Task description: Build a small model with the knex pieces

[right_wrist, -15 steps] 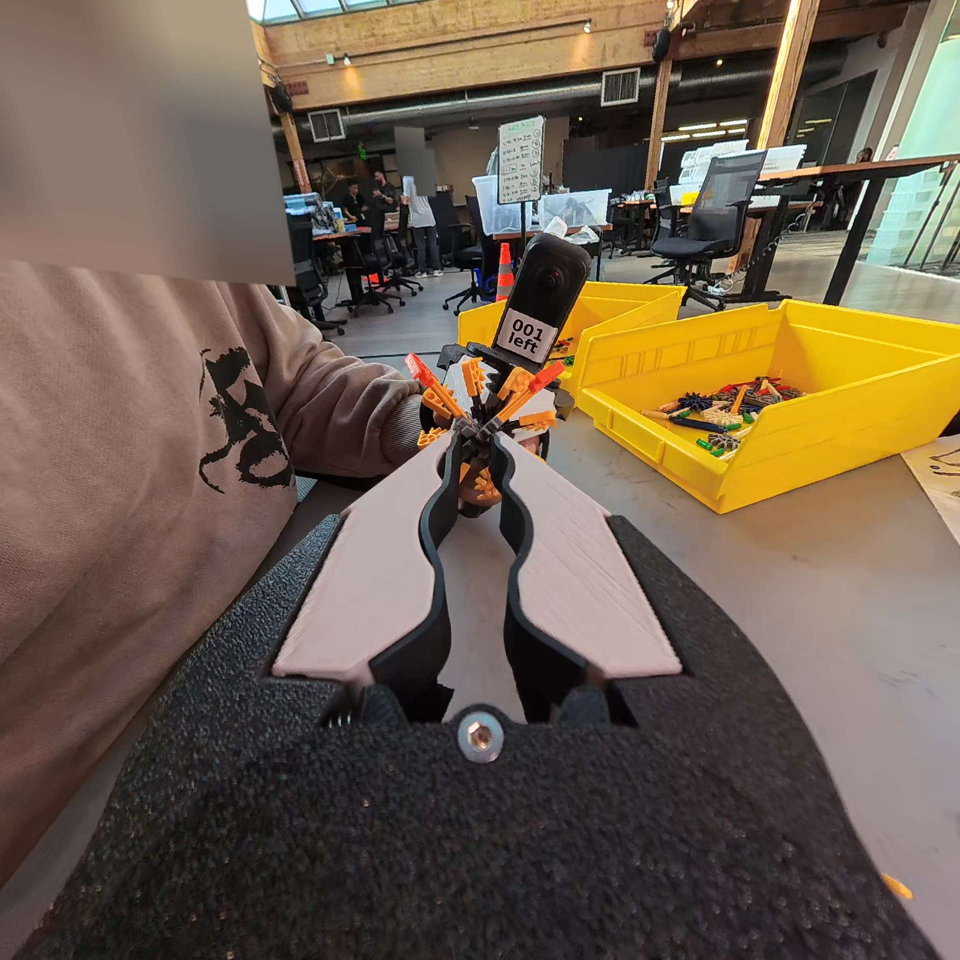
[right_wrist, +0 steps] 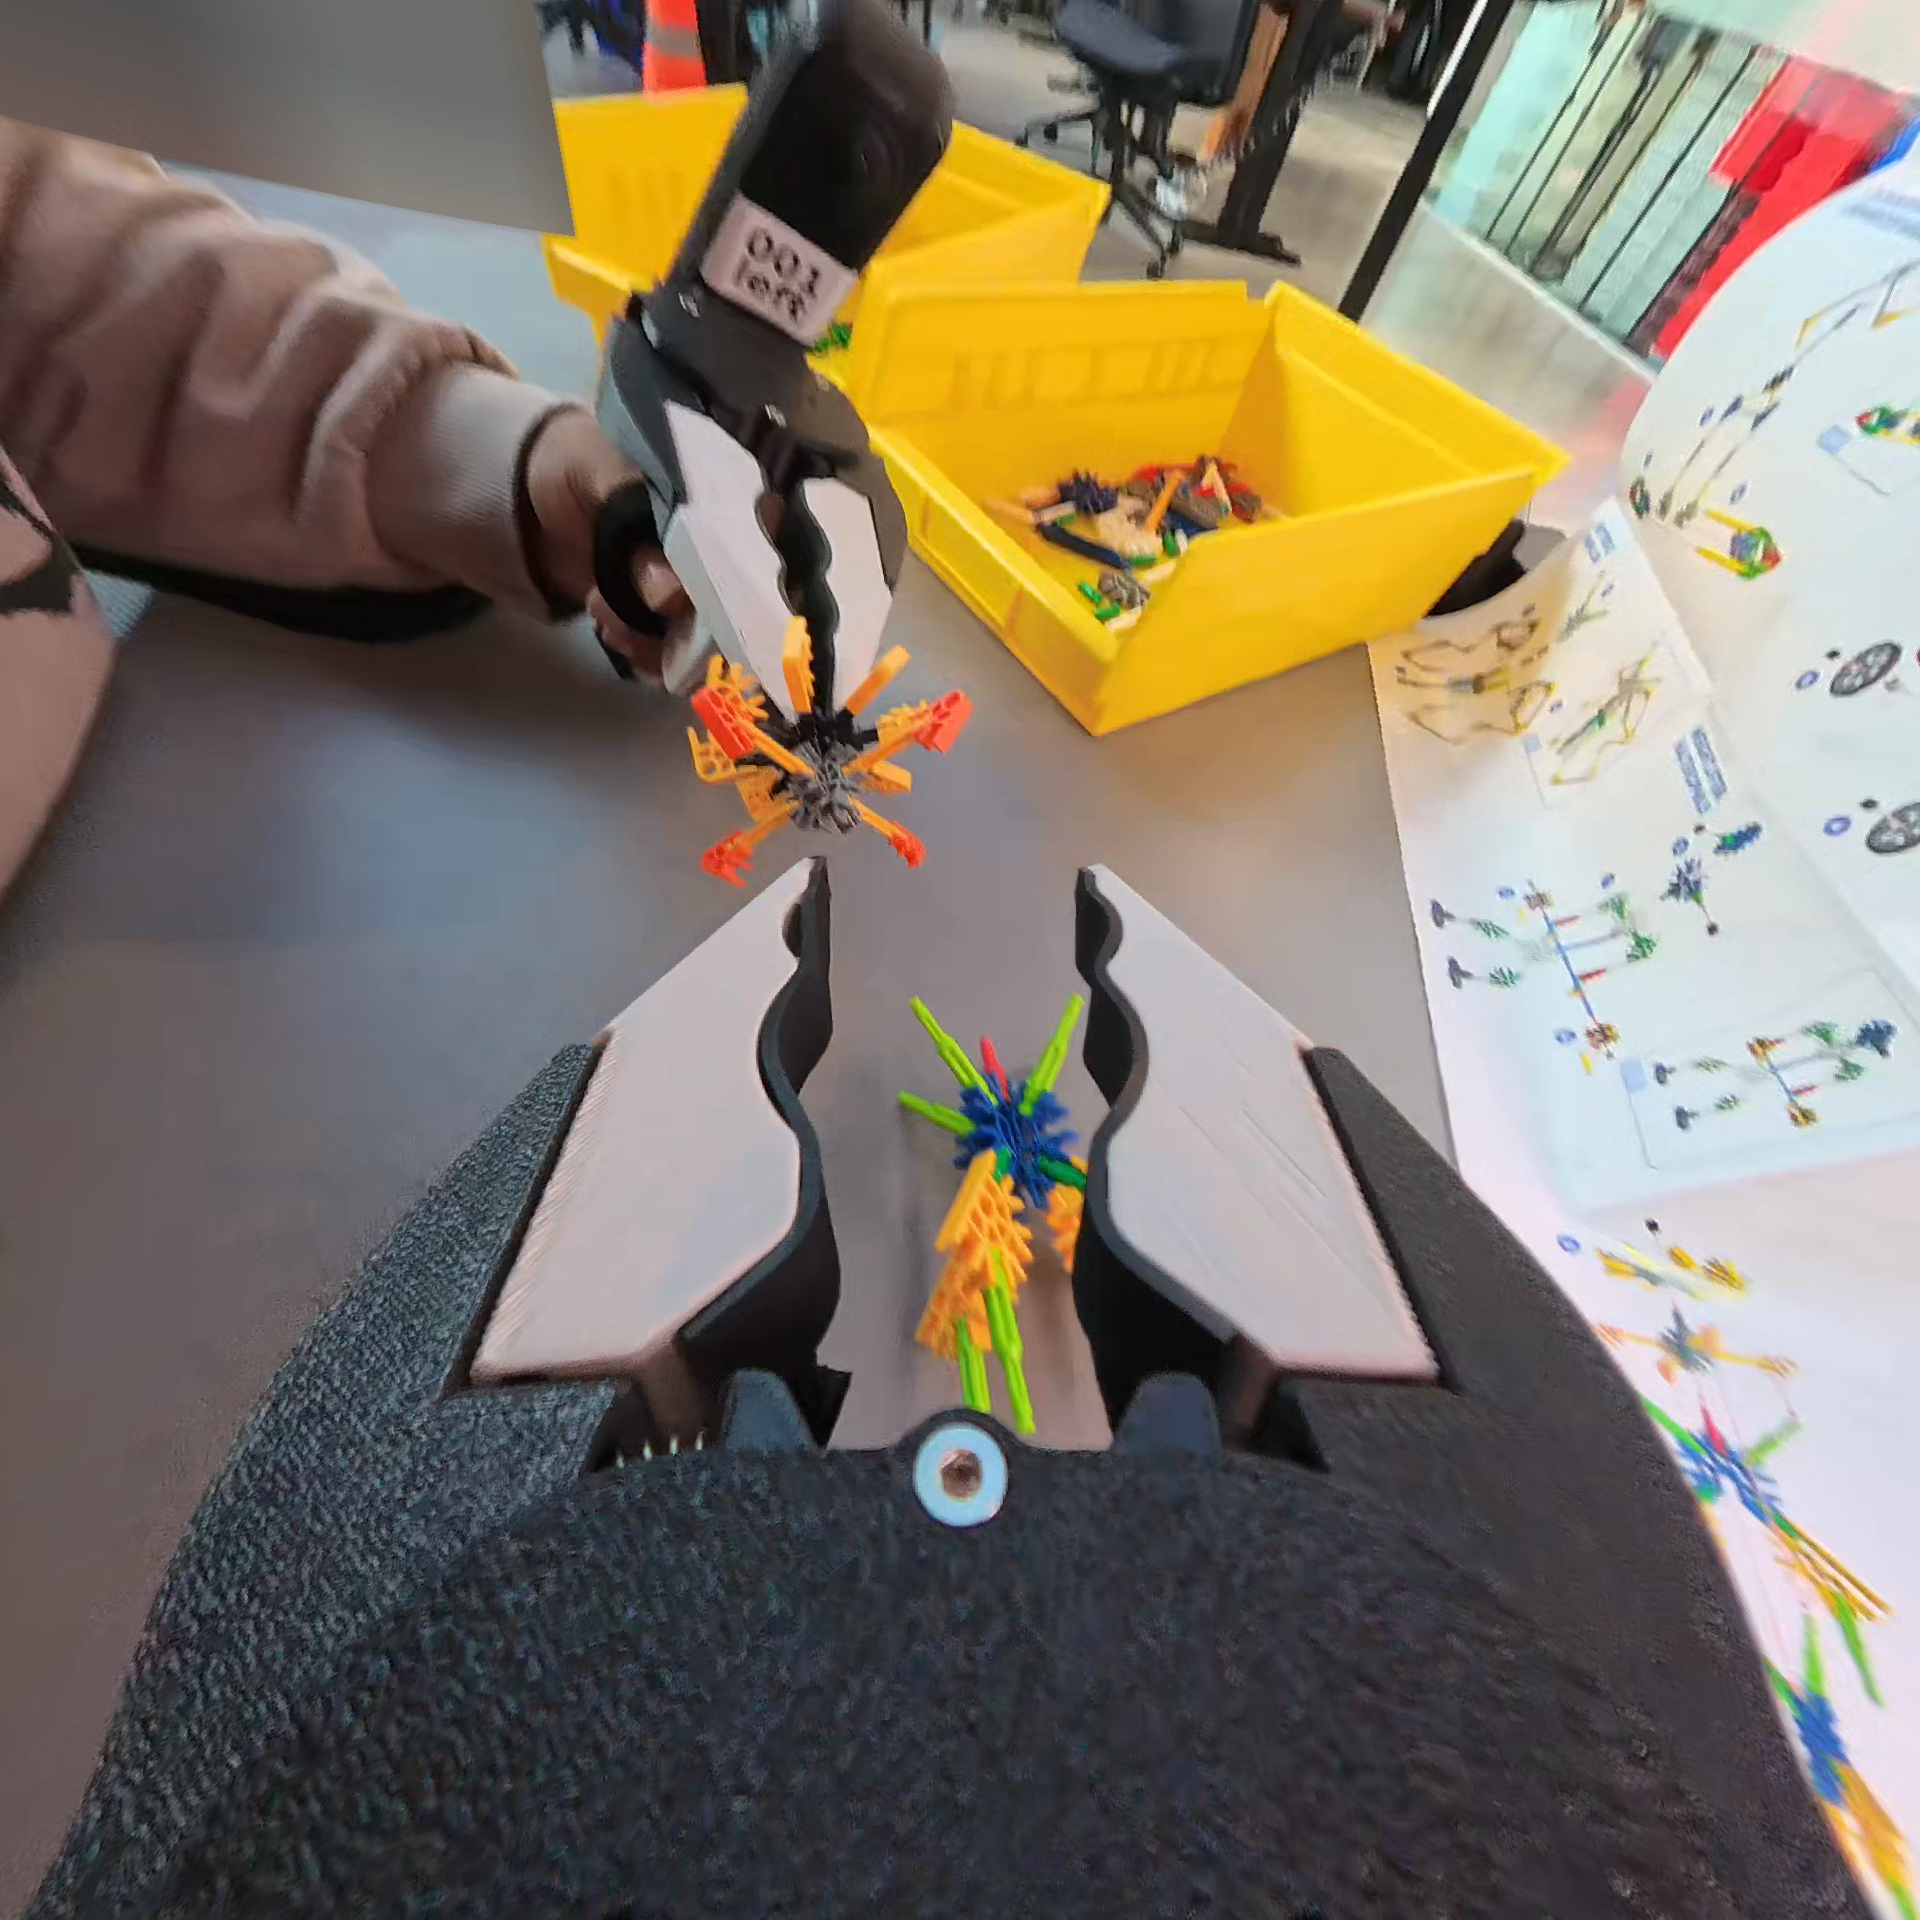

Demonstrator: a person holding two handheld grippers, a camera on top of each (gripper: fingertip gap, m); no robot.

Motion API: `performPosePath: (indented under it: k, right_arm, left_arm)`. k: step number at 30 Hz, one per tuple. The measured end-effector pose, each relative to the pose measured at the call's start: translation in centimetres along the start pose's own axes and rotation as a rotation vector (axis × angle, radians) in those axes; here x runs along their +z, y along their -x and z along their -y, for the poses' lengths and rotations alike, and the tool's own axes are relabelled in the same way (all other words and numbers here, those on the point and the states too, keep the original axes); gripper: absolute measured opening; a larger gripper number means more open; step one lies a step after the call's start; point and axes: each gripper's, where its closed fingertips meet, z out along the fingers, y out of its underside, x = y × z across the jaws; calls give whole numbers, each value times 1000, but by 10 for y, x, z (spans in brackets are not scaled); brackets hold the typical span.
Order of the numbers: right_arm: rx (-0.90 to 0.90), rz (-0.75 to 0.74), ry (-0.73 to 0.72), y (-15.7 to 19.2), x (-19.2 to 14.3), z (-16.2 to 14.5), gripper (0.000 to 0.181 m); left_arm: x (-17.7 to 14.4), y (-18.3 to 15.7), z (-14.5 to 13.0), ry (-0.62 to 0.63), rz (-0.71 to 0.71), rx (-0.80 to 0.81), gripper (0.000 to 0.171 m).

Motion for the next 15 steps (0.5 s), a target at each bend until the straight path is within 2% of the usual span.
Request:
performPosePath:
  k: [4, 6, 8, 11, 14, 15]
  right_arm:
    - [-33, 46, 323, -13, 3, -50, 77]
    - [-53, 90, 410, -13, 10, -66, 82]
    - [-68, 104, 445, -14, 20, -74, 76]
    - [-187, 59, 563, -19, 28, -98, 60]
    - [-230, 12, 542, -24, 33, -97, 49]
    - [-233, 13, 521, -24, 33, -94, 38]
  left_arm:
    - [13, 19, -6, 89, 12, 39, 4]
    - [19, 27, -7, 130, 6, 74, 4]
    - [23, 37, -11, 182, 19, 105, 4]
    - [28, 46, -15, 233, 35, 151, 4]
    - [29, 50, -23, 283, 56, 216, 4]
    - [30, 50, -24, 290, 63, 231, 4]
